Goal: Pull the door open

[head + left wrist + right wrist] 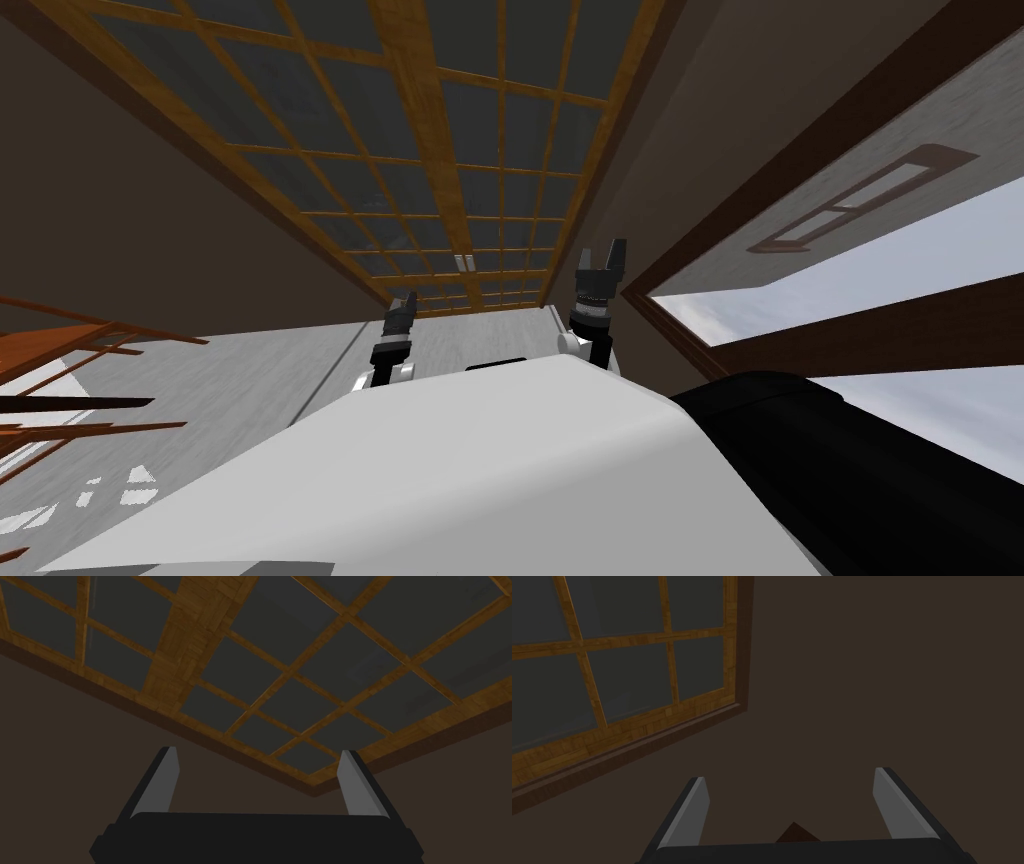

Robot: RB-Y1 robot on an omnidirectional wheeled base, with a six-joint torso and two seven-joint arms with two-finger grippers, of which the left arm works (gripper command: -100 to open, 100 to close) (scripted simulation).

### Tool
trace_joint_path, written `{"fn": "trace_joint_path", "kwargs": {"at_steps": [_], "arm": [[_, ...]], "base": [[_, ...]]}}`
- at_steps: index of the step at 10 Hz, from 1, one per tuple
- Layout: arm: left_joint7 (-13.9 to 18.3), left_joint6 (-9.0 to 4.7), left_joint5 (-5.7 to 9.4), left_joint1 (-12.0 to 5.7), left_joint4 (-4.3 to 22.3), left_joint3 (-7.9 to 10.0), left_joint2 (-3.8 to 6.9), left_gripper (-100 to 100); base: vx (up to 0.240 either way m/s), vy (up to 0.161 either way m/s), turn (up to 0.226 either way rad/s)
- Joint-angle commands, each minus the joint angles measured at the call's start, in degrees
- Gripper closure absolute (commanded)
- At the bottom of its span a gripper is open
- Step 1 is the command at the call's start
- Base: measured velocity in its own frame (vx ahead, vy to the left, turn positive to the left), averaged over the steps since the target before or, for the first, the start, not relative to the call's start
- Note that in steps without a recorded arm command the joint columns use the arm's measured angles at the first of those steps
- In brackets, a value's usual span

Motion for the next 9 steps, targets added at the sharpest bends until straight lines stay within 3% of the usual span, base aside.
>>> {"fn": "trace_joint_path", "kwargs": {"at_steps": [1, 9], "arm": [[-1.8, -0.71, -0.75, -0.49, 2.1, 0.17, -0.18, -100], [-9.6, -4.11, -3.95, -3.67, 12.9, 1.69, -0.25, -100]], "base": [[0.095, -0.030, 0.029], [0.097, -0.018, 0.024]]}}
